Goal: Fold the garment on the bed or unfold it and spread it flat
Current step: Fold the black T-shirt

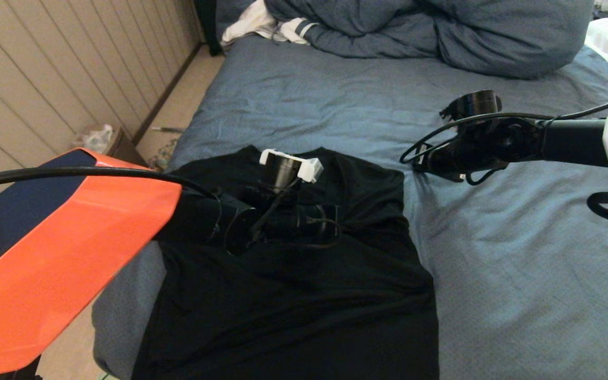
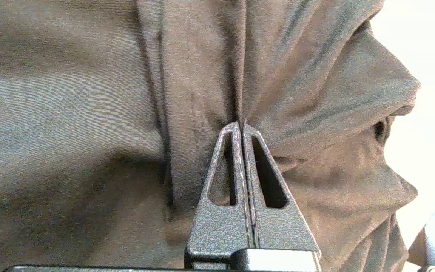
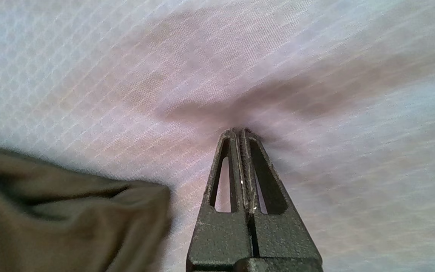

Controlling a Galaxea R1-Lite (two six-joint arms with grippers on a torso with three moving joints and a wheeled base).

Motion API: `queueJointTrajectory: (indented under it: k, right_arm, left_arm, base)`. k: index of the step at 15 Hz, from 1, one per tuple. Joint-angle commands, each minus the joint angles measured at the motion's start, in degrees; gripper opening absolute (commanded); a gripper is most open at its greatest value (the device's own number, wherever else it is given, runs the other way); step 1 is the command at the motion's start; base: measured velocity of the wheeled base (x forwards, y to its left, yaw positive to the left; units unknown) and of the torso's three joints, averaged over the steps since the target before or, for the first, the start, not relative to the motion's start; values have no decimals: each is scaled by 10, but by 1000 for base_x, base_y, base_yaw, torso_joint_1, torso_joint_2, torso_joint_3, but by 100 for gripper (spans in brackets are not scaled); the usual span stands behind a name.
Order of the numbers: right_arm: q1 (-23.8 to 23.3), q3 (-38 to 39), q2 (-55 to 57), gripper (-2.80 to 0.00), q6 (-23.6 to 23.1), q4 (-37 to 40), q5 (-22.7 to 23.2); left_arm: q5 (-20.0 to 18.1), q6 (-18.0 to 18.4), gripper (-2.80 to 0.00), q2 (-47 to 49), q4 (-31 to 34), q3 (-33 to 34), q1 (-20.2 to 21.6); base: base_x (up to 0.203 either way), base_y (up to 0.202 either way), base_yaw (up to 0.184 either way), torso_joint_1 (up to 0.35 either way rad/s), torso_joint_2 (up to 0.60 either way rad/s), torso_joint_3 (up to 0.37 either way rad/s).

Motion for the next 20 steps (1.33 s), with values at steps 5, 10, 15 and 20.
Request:
queueJointTrajectory:
  k: [5, 10, 15, 20]
  right_arm:
    - [53, 3, -97, -280, 18, 53, 14]
    - [159, 15, -120, -280, 40, 99, 30]
    - [162, 50, -51, -280, 59, 100, 30]
    - [158, 107, -55, -280, 60, 96, 30]
  left_arm:
    - [-1, -2, -280, -8, -3, -13, -1]
    - [0, -5, -280, -7, -4, -14, -1]
    - [0, -6, -280, 7, -5, -21, 0]
    - [0, -6, -280, 16, -4, -25, 1]
  base:
    - [0, 0, 0, 0, 0, 0]
    - [0, 0, 0, 0, 0, 0]
    - [0, 0, 0, 0, 0, 0]
    - [0, 0, 0, 0, 0, 0]
